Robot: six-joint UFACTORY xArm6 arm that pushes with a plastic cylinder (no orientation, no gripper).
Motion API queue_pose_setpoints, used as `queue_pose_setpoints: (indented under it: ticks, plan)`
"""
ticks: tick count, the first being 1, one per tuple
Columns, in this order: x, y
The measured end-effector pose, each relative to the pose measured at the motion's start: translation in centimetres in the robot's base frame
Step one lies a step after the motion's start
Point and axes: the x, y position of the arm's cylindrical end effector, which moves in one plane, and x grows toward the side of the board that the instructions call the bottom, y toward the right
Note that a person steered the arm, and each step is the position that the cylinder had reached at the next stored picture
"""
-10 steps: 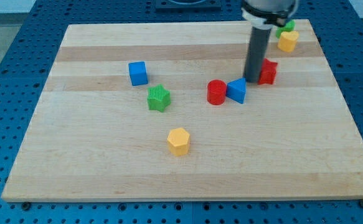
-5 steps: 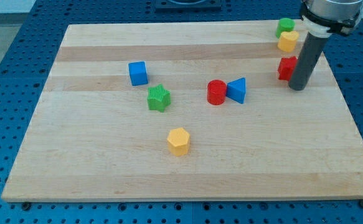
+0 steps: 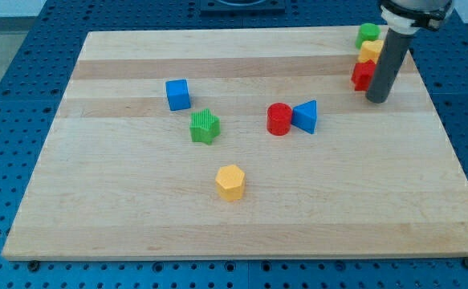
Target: Slide the red star to the yellow heart
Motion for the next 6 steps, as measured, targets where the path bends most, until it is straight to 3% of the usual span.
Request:
queue_pose_setpoints:
  ticks: [2,6]
  plan:
    - [-0.1,-2.9]
    - [-2.9,-0.7]
